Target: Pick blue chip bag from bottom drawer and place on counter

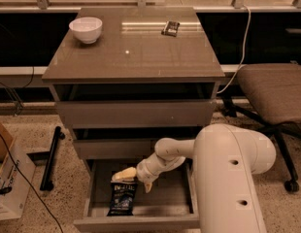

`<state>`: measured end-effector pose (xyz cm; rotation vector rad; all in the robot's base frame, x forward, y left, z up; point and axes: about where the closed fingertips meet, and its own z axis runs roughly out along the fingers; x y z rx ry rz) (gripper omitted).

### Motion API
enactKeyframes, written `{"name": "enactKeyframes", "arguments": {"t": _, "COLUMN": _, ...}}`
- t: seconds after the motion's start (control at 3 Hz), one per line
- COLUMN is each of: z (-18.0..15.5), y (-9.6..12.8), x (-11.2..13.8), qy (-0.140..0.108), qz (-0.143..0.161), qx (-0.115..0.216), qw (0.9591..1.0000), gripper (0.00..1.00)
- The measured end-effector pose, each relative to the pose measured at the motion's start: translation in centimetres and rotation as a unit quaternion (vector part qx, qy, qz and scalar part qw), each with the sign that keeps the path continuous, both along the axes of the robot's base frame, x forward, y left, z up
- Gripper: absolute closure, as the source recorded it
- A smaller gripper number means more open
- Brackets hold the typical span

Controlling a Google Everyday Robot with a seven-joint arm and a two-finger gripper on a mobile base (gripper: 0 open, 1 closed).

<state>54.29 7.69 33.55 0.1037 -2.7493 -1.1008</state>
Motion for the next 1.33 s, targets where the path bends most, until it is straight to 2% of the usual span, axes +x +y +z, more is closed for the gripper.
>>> {"name": "enactKeyframes", "arguments": {"t": 0.33, "z": -0.7, "y": 0.6, "x": 0.0, "qy": -0.003, "qz": -0.001, "qx": 0.003, "qw": 1.0, "gripper": 0.0}}
{"name": "enactKeyframes", "arguments": {"t": 0.67, "z": -2.1, "y": 1.9, "x": 0.6, "qy": -0.006, "qz": -0.003, "qx": -0.012, "qw": 0.9999, "gripper": 0.0}}
{"name": "enactKeyframes", "arguments": {"t": 1.0, "z": -4.1, "y": 2.9, "x": 1.1, "qy": -0.003, "qz": -0.006, "qx": -0.016, "qw": 0.9998, "gripper": 0.0}}
{"name": "enactKeyframes", "arguments": {"t": 1.33, "z": -7.6, "y": 3.8, "x": 2.0, "qy": 0.009, "qz": -0.021, "qx": -0.014, "qw": 0.9996, "gripper": 0.0}}
